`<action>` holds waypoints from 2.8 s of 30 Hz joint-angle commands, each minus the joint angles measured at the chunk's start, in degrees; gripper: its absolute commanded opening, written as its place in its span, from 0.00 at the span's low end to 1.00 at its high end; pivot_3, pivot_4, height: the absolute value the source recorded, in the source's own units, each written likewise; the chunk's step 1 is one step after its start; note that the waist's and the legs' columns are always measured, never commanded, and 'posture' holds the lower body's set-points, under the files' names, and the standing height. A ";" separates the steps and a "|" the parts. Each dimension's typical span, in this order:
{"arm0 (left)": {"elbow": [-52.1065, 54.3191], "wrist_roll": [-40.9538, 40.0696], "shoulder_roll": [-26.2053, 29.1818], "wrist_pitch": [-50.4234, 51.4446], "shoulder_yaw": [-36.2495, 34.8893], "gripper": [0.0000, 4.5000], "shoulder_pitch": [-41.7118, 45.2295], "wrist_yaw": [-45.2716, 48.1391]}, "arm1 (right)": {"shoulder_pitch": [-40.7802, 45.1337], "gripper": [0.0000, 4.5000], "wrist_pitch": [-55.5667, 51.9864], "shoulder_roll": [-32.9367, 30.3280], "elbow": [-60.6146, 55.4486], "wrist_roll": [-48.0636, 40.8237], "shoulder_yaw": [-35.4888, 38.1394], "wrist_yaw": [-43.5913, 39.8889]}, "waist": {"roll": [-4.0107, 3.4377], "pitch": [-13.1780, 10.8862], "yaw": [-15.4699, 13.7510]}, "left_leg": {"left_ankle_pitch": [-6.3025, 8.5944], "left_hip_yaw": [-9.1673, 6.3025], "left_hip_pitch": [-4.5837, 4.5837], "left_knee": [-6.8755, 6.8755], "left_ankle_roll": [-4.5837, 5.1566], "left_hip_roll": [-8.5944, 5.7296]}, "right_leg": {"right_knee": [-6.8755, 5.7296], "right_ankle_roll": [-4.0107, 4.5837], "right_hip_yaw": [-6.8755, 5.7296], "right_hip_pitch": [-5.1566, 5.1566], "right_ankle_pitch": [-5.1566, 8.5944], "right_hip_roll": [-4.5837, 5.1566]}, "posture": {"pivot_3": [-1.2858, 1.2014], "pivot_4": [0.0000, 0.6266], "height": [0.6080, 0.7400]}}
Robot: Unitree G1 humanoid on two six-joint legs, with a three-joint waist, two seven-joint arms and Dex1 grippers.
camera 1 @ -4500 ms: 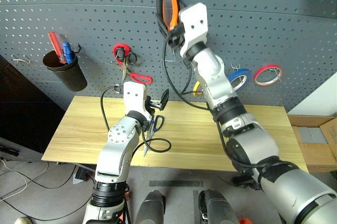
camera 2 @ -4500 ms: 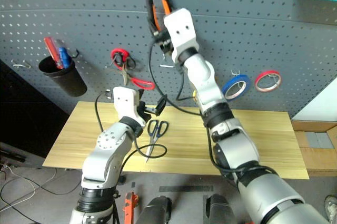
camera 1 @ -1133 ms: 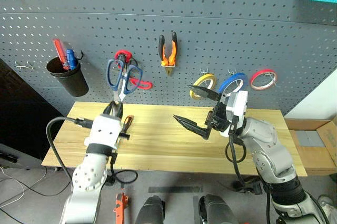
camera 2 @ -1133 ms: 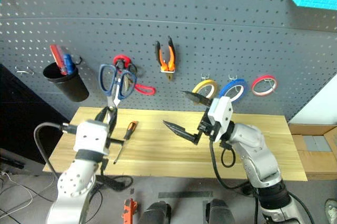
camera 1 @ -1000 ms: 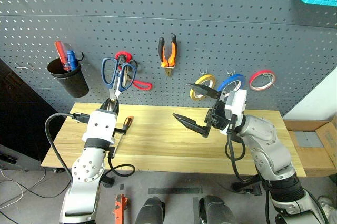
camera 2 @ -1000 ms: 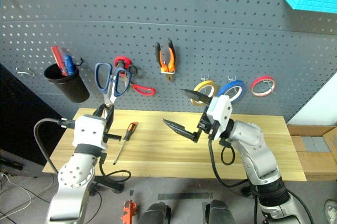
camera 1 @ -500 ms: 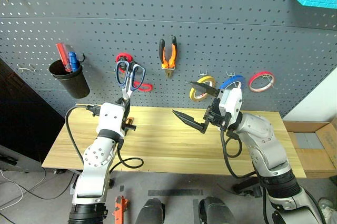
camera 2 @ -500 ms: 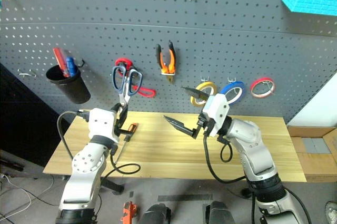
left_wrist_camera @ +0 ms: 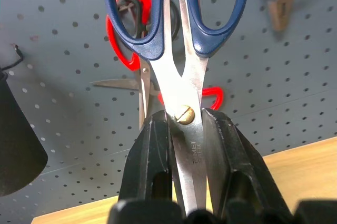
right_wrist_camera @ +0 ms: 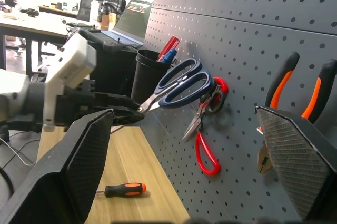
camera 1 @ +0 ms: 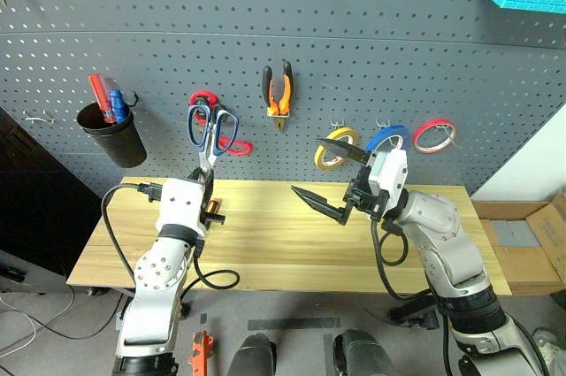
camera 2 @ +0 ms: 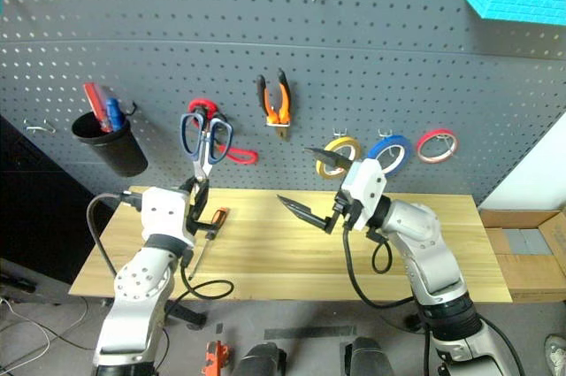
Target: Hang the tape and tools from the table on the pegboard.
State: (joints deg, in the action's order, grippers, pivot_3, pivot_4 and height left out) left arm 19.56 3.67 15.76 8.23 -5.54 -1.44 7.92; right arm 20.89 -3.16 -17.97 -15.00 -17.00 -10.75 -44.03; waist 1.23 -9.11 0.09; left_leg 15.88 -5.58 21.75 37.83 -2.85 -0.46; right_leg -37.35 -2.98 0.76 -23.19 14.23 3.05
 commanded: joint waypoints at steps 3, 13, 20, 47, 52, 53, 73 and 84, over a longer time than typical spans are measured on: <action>6.92 2.45 -1.57 -0.42 -0.90 0.11 0.09 -3.50 | -0.24 1.00 1.85 0.06 -0.85 -0.22 0.52 -0.34 | 0.00 0.00 -0.05 | 0.00 -0.01 -0.02 0.02 0.00 0.00 | -0.09 0.00 -0.01 0.00 0.00 0.00 | 0.53 0.17 1.00; 4.92 0.58 -1.71 6.34 -4.74 0.11 3.93 -4.34 | -0.02 1.00 1.80 0.16 -0.35 -0.20 0.49 -0.73 | 0.00 0.00 -0.05 | -0.01 0.07 -0.30 0.05 0.01 -0.01 | -0.52 0.00 0.08 0.05 0.01 -0.01 | 0.54 0.18 1.00; 2.16 -1.71 -1.53 13.01 -4.26 0.11 7.29 -2.15 | -0.09 1.00 1.35 0.28 -0.68 -0.25 0.44 -0.64 | 0.00 0.00 -0.03 | -0.01 0.07 -0.35 0.05 0.01 -0.02 | -0.56 0.00 0.09 0.08 0.01 -0.01 | 0.54 0.19 1.00; 5.49 -3.96 -2.47 6.42 -4.13 0.11 4.55 -1.53 | -1.57 1.00 1.86 -0.02 -1.53 0.31 0.35 -0.62 | 0.00 -0.01 0.05 | 0.00 0.10 -0.33 0.03 0.01 0.00 | -0.47 0.01 0.16 0.04 0.02 0.00 | 0.53 0.19 1.00; 8.08 -3.02 -3.26 4.99 -2.55 0.11 1.40 -2.09 | -1.58 1.00 2.02 0.06 -1.31 0.35 0.22 -0.84 | 0.00 -0.01 -0.02 | 0.00 0.12 -0.34 0.01 0.01 0.00 | -0.48 0.04 0.16 0.06 0.04 0.00 | 0.54 0.19 1.00; 7.62 -3.03 -3.34 4.95 -2.57 0.11 1.70 -2.22 | -1.54 1.00 2.06 0.10 -1.24 0.35 0.16 -0.93 | 0.00 -0.01 -0.12 | 0.00 0.11 -0.34 0.02 0.01 0.00 | -0.48 0.04 0.14 0.07 0.04 0.00 | 0.54 0.19 1.00; -6.17 -5.37 -1.01 16.38 -1.61 0.11 12.00 0.02 | -1.63 1.00 0.82 -0.17 -2.40 0.25 0.46 -0.17 | 0.00 -0.01 0.06 | -0.01 0.09 -0.35 0.03 0.02 -0.01 | -0.51 0.04 0.12 0.08 0.04 -0.01 | 0.52 0.19 1.00; -7.94 -5.94 0.33 14.16 -2.67 0.63 12.68 1.04 | -1.99 1.00 0.68 -0.69 -2.63 -0.14 0.45 -0.38 | -0.01 -0.02 0.08 | -0.01 0.09 -0.35 0.02 0.02 -0.01 | -0.50 0.04 0.12 0.07 0.04 -0.01 | 0.53 0.21 1.00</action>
State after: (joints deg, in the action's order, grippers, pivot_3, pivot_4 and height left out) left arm 10.55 -2.00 15.64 24.02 -7.17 10.03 8.99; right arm 18.78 -2.88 -18.53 -15.04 -16.57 -10.90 -44.55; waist 1.22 -9.13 0.17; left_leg 15.87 -5.50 21.40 37.85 -2.83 -0.46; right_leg -37.85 -2.94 0.87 -23.12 14.27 3.04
